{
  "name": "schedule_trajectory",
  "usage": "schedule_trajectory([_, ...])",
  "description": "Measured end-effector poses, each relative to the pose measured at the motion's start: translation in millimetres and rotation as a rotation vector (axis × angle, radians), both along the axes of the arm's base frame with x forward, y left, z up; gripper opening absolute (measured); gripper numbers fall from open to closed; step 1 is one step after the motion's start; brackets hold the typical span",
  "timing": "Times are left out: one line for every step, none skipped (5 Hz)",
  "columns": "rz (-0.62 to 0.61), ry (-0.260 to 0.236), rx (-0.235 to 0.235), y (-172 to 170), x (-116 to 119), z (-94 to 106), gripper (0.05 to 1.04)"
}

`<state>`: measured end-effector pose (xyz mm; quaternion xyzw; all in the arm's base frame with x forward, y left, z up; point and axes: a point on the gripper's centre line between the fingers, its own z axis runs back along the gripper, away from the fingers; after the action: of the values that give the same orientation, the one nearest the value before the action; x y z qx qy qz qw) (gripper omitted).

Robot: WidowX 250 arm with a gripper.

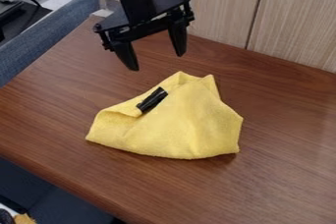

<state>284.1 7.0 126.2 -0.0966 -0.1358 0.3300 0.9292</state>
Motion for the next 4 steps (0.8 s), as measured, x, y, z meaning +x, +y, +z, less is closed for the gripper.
schedule_trajectory([-0.002,0.028,-0.008,-1.0,-0.3,-8.1,0.999])
schedule_trajectory([-0.024,0.074,-0.057,-6.7,12.1,-25.6,0.999])
schedule_trajectory([-0.047,0.095,-0.080,-8.4,29.3,-37.2,0.999])
schedule_trajectory([-0.086,0.124,-0.112,-13.5,40.0,-54.6,0.999])
